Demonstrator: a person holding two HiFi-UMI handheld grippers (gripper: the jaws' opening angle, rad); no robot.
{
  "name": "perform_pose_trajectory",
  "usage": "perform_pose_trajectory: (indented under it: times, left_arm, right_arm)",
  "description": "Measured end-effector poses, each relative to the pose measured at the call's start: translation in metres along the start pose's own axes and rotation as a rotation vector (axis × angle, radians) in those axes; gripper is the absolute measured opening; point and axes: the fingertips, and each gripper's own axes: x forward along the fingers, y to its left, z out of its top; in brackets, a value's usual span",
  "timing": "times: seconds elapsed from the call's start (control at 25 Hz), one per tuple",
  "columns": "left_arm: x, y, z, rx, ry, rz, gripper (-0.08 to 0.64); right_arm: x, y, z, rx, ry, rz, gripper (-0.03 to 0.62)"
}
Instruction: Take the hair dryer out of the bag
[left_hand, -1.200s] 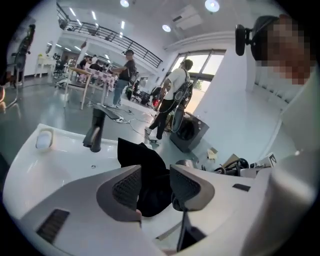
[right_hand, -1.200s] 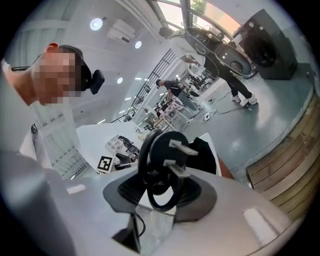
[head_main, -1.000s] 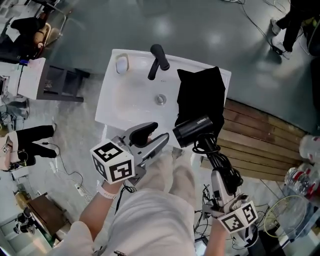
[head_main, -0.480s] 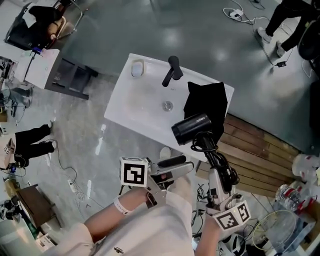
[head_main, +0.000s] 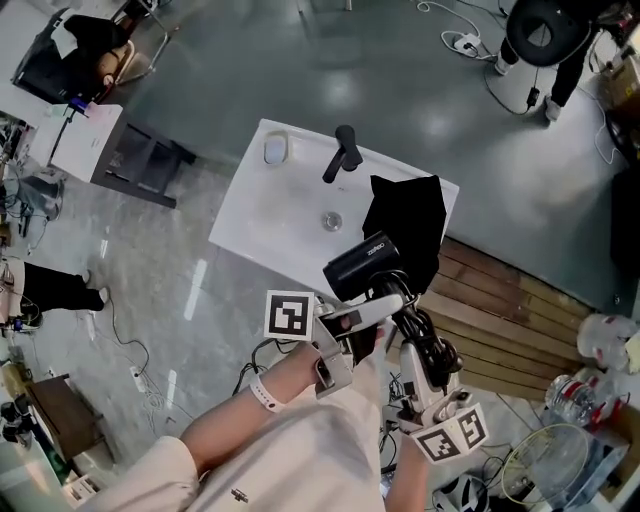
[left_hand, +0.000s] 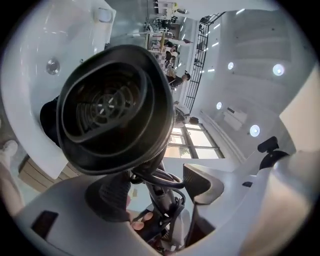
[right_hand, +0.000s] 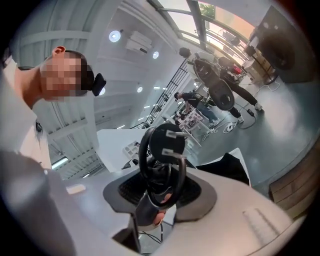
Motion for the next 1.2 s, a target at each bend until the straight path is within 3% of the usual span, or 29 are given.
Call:
perform_pose_trajectory:
  times: [0.28,0.56,0.68,0.8,1.0,1.2]
  left_arm:
    - [0.003,-0.025,-0.003,0.112,0.032,-0.004,0.295]
    - [-0.006,-0.066,0.001,0.34,0.038,-0.005,0.284]
    - [-0.008,-0.084,0.003,0.371,0.026,-0.04,0.281]
    - [-0.01,-0.095,0.004,0.39,0.022,-0.065,0.278]
    - [-0.013,-0.102,-0.003,0.434,0.043,-0.067,0.275]
    - [-0.02,-0.105,-0.005,0.459,0.042,-0.067,0.273]
  right_arm:
    - [-0.002,0.016,0.015,-0.08,-0.01,0.064,0.158]
    - [0.005,0.042,0.027,-0.159,-0.036,0.12,0.168]
    - [0.008,0.052,0.035,-0.175,-0.055,0.126,0.179]
    - [0.007,0.057,0.046,-0.188,-0.066,0.122,0.239]
    - [0.009,0.067,0.062,-0.133,-0.077,0.166,0.244]
    - [0.014,0.067,0.059,-0.101,-0.033,0.158,0.229]
